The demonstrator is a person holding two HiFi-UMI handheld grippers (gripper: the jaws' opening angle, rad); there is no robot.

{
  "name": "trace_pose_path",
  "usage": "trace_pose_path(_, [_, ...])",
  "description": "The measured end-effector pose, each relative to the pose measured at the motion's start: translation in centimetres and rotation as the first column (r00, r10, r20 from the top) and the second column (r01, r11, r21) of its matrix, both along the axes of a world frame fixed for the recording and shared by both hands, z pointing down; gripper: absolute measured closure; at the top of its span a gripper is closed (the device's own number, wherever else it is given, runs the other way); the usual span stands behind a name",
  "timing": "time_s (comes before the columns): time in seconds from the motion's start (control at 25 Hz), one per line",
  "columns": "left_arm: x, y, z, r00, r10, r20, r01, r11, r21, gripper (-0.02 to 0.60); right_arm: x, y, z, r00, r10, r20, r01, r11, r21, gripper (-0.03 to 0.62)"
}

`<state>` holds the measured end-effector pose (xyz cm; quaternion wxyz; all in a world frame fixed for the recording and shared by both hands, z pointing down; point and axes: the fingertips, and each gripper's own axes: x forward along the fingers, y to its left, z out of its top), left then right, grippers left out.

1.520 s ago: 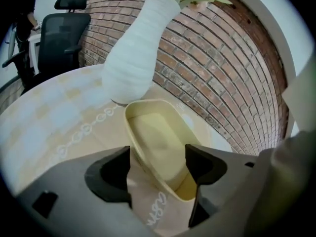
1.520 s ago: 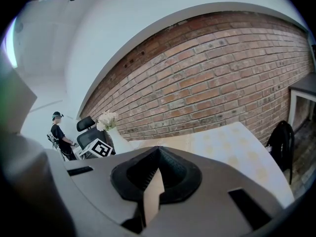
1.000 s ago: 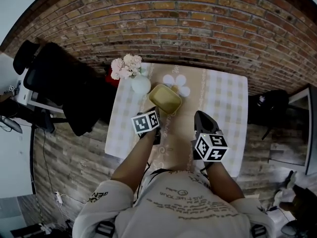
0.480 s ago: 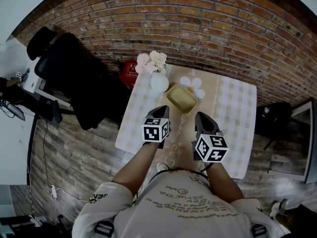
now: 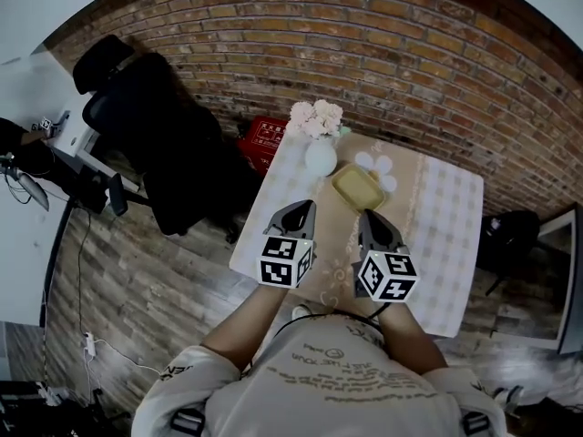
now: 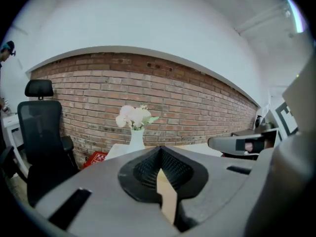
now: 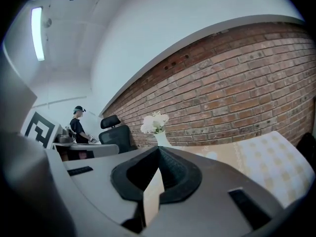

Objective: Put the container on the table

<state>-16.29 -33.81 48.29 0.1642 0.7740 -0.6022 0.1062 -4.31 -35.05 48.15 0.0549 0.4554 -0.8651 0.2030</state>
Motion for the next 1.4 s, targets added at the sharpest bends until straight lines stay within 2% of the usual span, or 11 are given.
trace_pose_path(0.16, [-1.8, 1.7, -1.9, 1.000, -0.024, 0.002, 0.024, 0.998, 0.058, 0.577, -1.6, 0.4, -0.8, 1.000, -0.007, -0.008, 0.008, 0.999, 0.038, 0.592])
trace_pose_path(0.36, [-3.7, 2.6, -2.3, 0.998, -0.057, -0.021, 0.058, 0.995, 0.085, 0.577, -2.7, 0.5, -2.2, 1.000, -0.003, -0.012, 0.004, 0.995, 0.104, 0.592])
trace_pose_path(0.72, [-4.3, 2.5, -3.9, 0.997, -0.071, -0.010, 0.072, 0.985, 0.157, 0.577, -3.3, 0.4, -4.1, 1.000, 0.006, -0.022, -0.002, 0.980, 0.198, 0.592])
trace_pose_path(1.04, [-3.7, 2.4, -4.6, 0.998, -0.065, -0.013, 0.066, 0.983, 0.173, 0.577, -2.6, 0.5, -4.8, 0.999, 0.014, -0.034, -0.006, 0.977, 0.215, 0.592])
trace_pose_path(1.4, [-3.3, 2.8, -4.1, 0.997, -0.065, -0.036, 0.069, 0.987, 0.145, 0.577, -2.7, 1.5, -4.4, 0.999, -0.017, -0.034, 0.024, 0.977, 0.210, 0.592])
